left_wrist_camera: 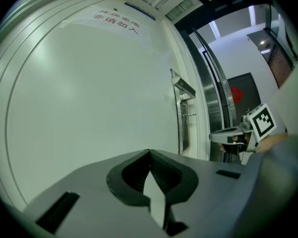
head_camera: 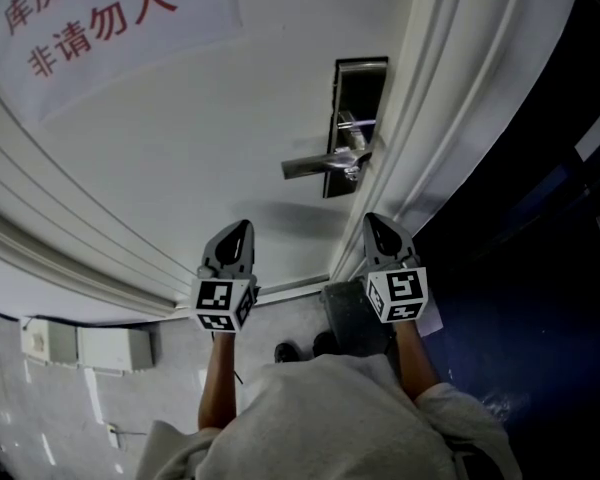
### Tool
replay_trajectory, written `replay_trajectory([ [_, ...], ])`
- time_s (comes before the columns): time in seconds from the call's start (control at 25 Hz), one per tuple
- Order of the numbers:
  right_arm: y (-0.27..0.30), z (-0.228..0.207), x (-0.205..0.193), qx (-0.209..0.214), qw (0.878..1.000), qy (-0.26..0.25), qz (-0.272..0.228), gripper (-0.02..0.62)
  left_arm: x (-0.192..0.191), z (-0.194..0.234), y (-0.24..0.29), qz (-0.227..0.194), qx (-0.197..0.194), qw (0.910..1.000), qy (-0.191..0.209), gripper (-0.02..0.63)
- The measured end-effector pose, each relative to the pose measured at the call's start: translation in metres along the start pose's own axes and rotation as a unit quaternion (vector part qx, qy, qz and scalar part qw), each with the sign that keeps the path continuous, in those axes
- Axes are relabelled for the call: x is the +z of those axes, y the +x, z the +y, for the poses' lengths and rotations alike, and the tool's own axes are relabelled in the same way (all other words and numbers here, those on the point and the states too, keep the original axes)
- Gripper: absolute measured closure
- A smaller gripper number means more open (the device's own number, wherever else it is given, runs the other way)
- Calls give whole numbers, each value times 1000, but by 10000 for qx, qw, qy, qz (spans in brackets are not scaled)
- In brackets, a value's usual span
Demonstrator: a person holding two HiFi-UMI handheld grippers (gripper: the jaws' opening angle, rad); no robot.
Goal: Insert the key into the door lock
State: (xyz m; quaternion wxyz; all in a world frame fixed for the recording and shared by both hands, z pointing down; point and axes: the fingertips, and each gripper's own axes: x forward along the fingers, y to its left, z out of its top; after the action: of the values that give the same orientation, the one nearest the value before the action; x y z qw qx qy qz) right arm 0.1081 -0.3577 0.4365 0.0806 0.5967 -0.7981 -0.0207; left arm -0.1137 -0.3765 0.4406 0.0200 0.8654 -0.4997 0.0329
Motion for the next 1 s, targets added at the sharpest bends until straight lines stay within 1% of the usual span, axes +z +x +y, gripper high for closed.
replay_trajectory([
  [0.2, 2, -2, 4, -27, 10000, -24, -40, 574, 1, -1, 2, -13, -12, 10000, 14, 589],
  [0.36, 3, -2, 7, -75, 9998, -140, -94, 574, 1, -2, 2, -19, -7, 10000, -15, 589],
  [1.0, 8, 2, 10, -25, 9996, -229, -139, 574, 0, -2, 2, -22, 15, 10000, -18, 589],
])
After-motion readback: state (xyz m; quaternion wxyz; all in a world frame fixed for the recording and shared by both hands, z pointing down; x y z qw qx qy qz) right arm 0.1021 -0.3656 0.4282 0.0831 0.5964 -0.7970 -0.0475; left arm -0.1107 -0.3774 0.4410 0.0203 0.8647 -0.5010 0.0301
